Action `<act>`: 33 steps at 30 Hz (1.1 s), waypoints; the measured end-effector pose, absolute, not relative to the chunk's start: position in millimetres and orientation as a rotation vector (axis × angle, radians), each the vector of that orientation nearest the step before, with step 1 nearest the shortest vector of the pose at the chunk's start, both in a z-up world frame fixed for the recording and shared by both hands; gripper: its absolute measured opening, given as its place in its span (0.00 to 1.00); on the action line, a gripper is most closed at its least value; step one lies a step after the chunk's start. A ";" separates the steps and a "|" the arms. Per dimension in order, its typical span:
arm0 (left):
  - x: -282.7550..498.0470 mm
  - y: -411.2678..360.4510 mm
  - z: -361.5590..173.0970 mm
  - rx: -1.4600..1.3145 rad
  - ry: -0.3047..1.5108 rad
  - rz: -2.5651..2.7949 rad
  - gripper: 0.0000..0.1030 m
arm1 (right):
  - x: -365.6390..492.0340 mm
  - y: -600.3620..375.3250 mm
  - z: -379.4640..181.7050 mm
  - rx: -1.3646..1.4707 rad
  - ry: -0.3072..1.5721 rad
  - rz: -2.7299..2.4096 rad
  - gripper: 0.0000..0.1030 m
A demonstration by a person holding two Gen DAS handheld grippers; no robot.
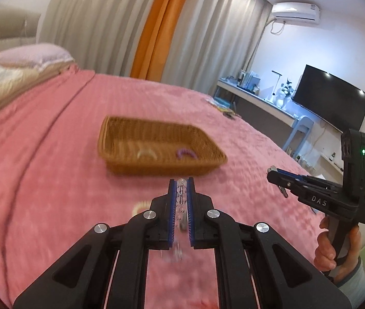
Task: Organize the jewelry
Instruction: 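Carry the clip and crystal bracelet into the basket and open both tools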
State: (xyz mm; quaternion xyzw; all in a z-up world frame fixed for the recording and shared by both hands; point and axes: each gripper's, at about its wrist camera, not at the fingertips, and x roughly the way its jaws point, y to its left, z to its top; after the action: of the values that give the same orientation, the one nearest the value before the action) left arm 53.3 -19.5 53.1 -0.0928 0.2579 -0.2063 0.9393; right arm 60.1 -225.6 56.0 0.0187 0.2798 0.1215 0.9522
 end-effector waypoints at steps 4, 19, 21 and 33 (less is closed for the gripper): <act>90.2 -30.7 74.3 -0.157 0.494 -0.433 0.05 | 93.6 -219.5 74.7 0.024 0.541 0.258 0.20; 239.7 -47.9 36.7 -0.216 0.566 -0.430 0.06 | 252.0 -192.7 40.6 0.036 0.661 0.304 0.20; 251.6 -46.2 21.4 -0.241 0.596 -0.432 0.06 | 263.4 -191.0 30.0 0.032 0.683 0.311 0.20; 265.8 -38.7 -4.5 -0.251 0.671 -0.408 0.15 | 279.5 -183.0 4.0 0.029 0.781 0.307 0.39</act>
State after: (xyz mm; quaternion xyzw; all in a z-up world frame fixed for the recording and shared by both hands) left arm 265.8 -38.7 -4.5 -0.1220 0.3261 -0.1983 0.9162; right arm 279.5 -183.0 4.0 0.0139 0.3793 0.1490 0.9131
